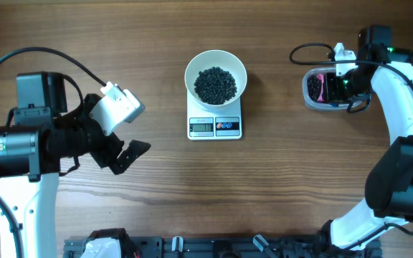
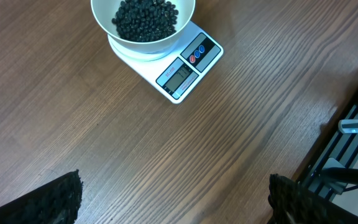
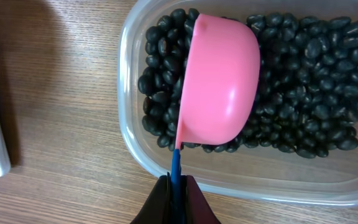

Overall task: Scoop item into bowl and weigh 150g on scale
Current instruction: 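Dip the pink scoop into the black beans and scoop them up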

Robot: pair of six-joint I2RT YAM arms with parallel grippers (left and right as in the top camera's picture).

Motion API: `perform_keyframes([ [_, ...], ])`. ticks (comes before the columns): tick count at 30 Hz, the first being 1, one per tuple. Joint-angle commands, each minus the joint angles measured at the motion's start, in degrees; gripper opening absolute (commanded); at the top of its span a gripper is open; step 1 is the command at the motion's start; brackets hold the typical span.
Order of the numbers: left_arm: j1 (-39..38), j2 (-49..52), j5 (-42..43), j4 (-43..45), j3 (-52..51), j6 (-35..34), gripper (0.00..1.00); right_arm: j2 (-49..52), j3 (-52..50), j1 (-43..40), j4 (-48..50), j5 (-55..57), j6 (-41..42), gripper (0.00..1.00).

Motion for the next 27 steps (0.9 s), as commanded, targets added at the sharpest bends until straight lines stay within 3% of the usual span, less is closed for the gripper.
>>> perform_keyframes([
  [1,-0.22,0.15,-0.11,-0.02,-0.31,-0.55,1.0,1.49,-1.18,-0.17,1.27,-7.93,-0.76,0.04],
  [14,-0.22,0.15,-0.11,-0.02,-0.31,-0.55,1.0,-0.2,1.29,-2.21,-4.11,-2.71,-0.83,0.04],
  [21,-0.22,0.15,-0.11,-0.02,-0.31,-0.55,1.0,-2.71,1.33,-2.21,-2.89,8.66,-1.18,0.04],
  [27,-0.22,0.15,-0.11,-0.02,-0.31,-0.55,1.0,-2.71,1.33,-2.21,1.66,9.6,-1.27,0.04],
])
